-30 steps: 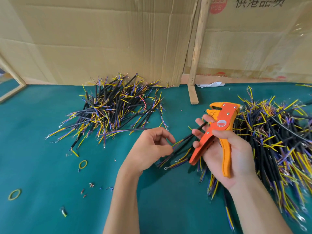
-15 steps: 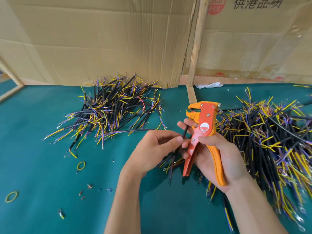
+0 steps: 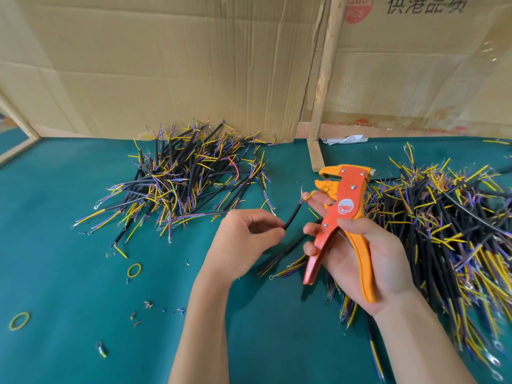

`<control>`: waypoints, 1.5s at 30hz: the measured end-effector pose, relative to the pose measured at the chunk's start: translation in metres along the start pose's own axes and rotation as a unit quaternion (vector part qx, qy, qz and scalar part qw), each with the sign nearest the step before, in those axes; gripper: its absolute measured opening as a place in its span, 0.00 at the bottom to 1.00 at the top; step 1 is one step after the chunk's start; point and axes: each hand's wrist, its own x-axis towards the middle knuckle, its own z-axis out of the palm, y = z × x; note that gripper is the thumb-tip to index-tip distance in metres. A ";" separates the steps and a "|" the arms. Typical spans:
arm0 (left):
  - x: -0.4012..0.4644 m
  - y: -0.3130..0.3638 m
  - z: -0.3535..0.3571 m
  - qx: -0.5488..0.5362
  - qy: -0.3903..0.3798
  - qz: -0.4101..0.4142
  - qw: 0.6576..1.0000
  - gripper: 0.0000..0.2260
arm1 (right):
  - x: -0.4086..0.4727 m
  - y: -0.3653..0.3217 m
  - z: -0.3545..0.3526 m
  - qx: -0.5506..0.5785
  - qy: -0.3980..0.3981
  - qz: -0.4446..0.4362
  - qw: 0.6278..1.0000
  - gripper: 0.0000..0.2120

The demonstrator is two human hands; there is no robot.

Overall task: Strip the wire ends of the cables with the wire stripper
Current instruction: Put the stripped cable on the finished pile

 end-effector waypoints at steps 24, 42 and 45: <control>0.007 0.004 0.021 -0.023 0.142 0.041 0.989 0.17 | -0.003 -0.004 0.004 0.025 -0.032 0.043 0.998 0.28; 0.006 0.008 0.020 0.021 0.245 0.079 0.966 0.16 | -0.002 0.012 0.021 -0.126 -0.015 0.132 0.983 0.22; 0.006 0.009 0.021 0.028 0.238 0.082 0.967 0.17 | -0.001 0.014 0.019 -0.120 -0.012 0.128 0.984 0.20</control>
